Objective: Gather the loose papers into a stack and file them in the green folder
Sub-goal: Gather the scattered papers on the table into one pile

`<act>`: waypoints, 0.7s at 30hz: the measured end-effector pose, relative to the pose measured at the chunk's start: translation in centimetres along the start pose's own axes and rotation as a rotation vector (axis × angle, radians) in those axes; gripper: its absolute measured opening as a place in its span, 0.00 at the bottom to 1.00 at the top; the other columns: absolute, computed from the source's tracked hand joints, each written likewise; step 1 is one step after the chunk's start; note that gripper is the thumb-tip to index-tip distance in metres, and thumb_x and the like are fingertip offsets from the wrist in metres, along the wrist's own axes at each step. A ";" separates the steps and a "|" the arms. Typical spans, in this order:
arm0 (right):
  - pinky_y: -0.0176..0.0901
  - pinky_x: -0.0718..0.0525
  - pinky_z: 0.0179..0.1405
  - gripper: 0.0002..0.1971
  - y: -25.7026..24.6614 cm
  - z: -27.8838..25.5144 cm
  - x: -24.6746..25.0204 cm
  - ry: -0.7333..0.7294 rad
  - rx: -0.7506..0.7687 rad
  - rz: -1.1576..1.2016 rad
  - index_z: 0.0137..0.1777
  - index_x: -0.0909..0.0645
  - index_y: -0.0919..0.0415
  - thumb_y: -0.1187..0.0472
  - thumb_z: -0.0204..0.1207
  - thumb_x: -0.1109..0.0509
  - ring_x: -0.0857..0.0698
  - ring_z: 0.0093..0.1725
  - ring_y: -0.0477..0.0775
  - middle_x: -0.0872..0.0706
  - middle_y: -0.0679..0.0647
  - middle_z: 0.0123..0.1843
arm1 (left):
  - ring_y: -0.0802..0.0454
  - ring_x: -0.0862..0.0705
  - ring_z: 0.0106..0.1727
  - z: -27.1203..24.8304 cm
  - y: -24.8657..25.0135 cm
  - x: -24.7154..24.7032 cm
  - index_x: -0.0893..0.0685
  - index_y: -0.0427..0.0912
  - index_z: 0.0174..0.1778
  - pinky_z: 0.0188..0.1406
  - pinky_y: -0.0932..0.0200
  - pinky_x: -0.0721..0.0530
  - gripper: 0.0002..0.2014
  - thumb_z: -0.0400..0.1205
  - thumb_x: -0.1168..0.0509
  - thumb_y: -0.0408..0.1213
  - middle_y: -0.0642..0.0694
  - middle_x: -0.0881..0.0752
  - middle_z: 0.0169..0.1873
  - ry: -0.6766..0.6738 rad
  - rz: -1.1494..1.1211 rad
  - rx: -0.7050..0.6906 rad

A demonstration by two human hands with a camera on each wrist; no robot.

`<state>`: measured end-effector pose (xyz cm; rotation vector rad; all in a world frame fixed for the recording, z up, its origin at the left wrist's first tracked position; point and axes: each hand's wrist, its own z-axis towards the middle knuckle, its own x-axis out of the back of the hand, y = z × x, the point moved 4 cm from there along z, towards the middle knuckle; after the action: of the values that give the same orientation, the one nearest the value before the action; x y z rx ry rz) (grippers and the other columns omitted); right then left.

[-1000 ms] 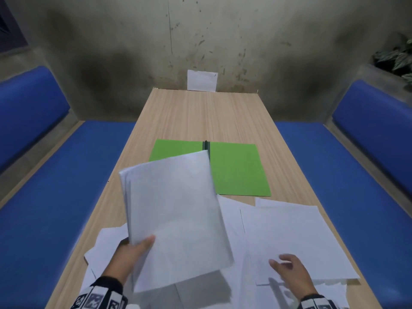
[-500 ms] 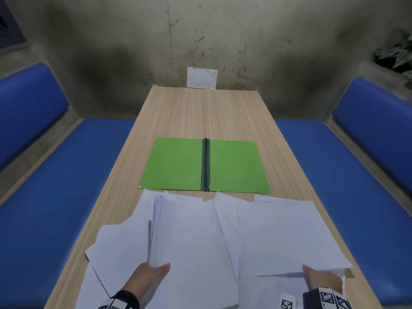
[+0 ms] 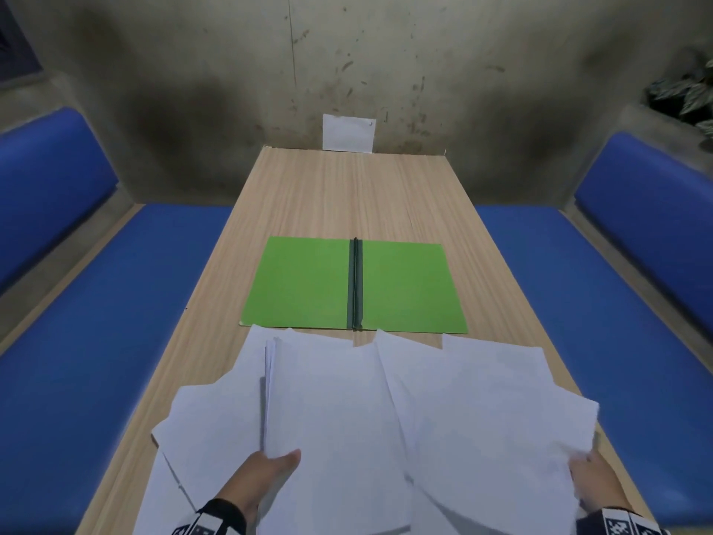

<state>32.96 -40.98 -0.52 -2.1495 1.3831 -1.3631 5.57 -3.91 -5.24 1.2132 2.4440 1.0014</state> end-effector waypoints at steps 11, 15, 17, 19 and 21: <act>0.55 0.32 0.76 0.35 1.2 -1.7 -3.2 -0.094 -0.014 -0.349 0.74 0.30 0.64 0.47 0.71 0.27 0.28 0.73 0.66 0.29 0.65 0.74 | 0.39 0.14 0.55 -0.4 0.1 -1.0 0.17 0.33 0.57 0.64 0.45 0.20 0.24 0.68 0.26 0.41 0.37 0.11 0.52 -0.030 -0.053 0.009; 0.55 0.28 0.74 0.33 1.0 -2.1 -4.0 -0.154 -0.036 -0.264 0.69 0.27 0.70 0.55 0.69 0.22 0.23 0.69 0.66 0.22 0.66 0.70 | 0.39 0.12 0.53 -0.6 0.1 -1.9 0.15 0.32 0.55 0.60 0.47 0.17 0.24 0.64 0.25 0.38 0.37 0.09 0.50 -0.065 -0.068 -0.038; 0.56 0.25 0.72 0.17 0.9 -2.2 -4.3 -0.220 -0.033 -0.252 0.53 0.18 0.68 0.60 0.69 0.22 0.20 0.60 0.65 0.18 0.67 0.67 | 0.40 0.12 0.53 -1.0 0.3 -2.5 0.16 0.33 0.56 0.56 0.49 0.16 0.19 0.69 0.26 0.32 0.37 0.09 0.51 -0.092 -0.089 -0.065; 0.58 0.23 0.69 0.09 0.9 -2.6 -4.8 -0.302 -0.022 -0.221 0.46 0.15 0.69 0.66 0.68 0.22 0.19 0.53 0.65 0.14 0.68 0.60 | 0.42 0.12 0.54 -1.3 0.6 -3.0 0.17 0.38 0.56 0.53 0.51 0.16 0.19 0.68 0.27 0.30 0.37 0.10 0.53 -0.110 -0.101 -0.104; 0.57 0.23 0.67 0.18 1.1 -2.5 -5.3 -0.331 0.009 -0.191 0.59 0.17 0.75 0.72 0.68 0.23 0.20 0.52 0.63 0.15 0.71 0.61 | 0.42 0.14 0.56 -1.5 1.0 -3.3 0.19 0.41 0.56 0.55 0.50 0.17 0.23 0.64 0.28 0.31 0.38 0.11 0.54 -0.115 -0.085 -0.131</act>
<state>29.70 -36.54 -2.89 -2.4166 1.0673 -1.0054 7.53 -6.80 -3.78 1.0843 2.2837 1.0211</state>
